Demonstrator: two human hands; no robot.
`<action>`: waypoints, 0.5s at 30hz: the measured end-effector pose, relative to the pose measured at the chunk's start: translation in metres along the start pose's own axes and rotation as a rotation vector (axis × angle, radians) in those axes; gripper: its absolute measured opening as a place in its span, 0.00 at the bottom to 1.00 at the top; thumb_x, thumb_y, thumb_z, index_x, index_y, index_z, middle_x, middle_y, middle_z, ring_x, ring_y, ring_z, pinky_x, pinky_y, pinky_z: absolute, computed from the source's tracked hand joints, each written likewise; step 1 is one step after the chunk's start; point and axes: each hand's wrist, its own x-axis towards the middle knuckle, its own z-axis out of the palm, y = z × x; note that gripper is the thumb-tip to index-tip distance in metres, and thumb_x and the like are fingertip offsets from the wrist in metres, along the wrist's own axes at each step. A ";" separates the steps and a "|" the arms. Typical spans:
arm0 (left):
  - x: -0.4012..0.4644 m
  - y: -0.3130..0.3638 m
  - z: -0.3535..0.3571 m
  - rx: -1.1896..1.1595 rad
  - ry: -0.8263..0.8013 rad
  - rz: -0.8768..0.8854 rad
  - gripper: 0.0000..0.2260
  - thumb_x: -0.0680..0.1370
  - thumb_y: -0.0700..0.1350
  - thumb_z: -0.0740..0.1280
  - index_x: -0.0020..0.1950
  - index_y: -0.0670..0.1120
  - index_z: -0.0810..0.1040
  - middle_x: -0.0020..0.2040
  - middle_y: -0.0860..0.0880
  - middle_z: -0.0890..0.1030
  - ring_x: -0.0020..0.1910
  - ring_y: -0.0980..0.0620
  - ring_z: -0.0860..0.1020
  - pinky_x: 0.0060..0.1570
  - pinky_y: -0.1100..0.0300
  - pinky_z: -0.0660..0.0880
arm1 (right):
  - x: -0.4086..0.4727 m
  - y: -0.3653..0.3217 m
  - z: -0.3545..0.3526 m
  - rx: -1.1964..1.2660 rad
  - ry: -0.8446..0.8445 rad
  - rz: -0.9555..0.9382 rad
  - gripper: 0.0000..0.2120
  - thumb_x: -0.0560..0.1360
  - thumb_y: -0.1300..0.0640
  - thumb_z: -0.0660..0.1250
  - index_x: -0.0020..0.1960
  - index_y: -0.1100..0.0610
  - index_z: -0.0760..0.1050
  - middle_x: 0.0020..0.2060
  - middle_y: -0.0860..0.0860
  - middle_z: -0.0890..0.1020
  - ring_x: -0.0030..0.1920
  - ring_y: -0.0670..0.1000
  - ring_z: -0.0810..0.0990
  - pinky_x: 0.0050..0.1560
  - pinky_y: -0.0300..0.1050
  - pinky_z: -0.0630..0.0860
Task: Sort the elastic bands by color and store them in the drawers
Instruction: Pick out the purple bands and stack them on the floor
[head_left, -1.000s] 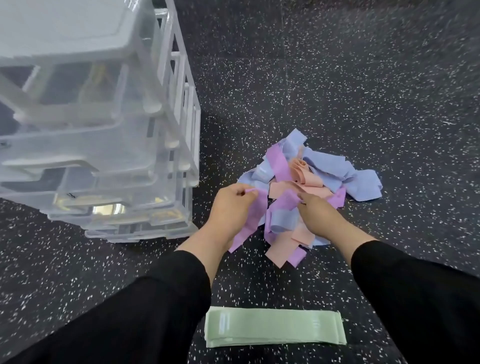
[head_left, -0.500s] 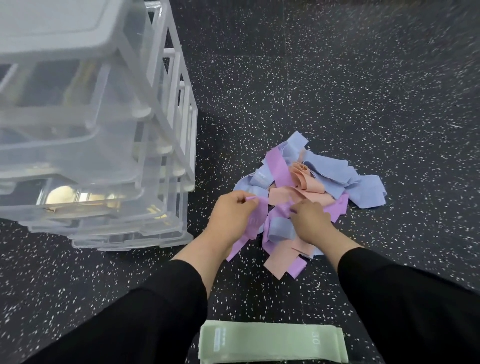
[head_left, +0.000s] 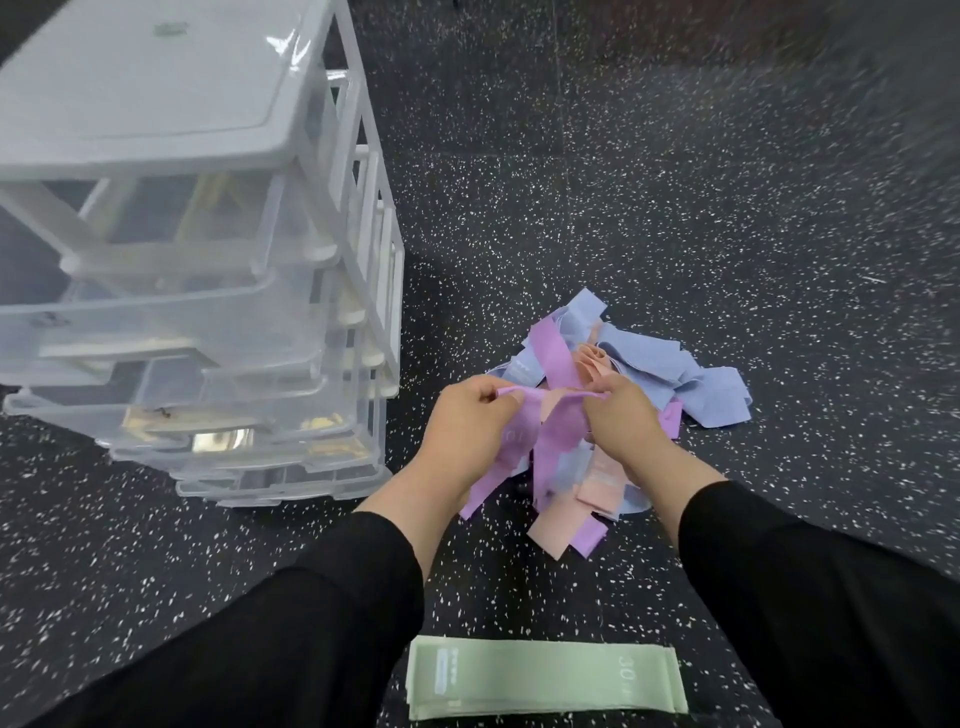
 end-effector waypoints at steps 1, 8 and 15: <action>-0.006 0.006 -0.002 0.004 0.005 0.019 0.06 0.81 0.44 0.67 0.48 0.45 0.84 0.35 0.51 0.74 0.34 0.53 0.69 0.33 0.63 0.67 | -0.008 -0.009 -0.004 -0.012 0.004 -0.052 0.15 0.75 0.65 0.58 0.57 0.58 0.78 0.52 0.56 0.82 0.50 0.57 0.80 0.49 0.51 0.79; -0.054 0.073 -0.022 0.046 0.004 0.245 0.07 0.81 0.45 0.68 0.47 0.49 0.85 0.40 0.51 0.82 0.39 0.55 0.76 0.39 0.62 0.71 | -0.080 -0.092 -0.048 -0.030 0.099 -0.353 0.17 0.74 0.66 0.59 0.54 0.47 0.72 0.43 0.55 0.80 0.35 0.54 0.74 0.34 0.51 0.73; -0.123 0.164 -0.052 0.099 0.032 0.467 0.07 0.81 0.45 0.68 0.47 0.50 0.86 0.43 0.52 0.84 0.41 0.58 0.76 0.40 0.63 0.71 | -0.165 -0.187 -0.117 -0.066 0.137 -0.622 0.14 0.72 0.69 0.65 0.50 0.51 0.77 0.40 0.48 0.82 0.35 0.48 0.75 0.36 0.43 0.71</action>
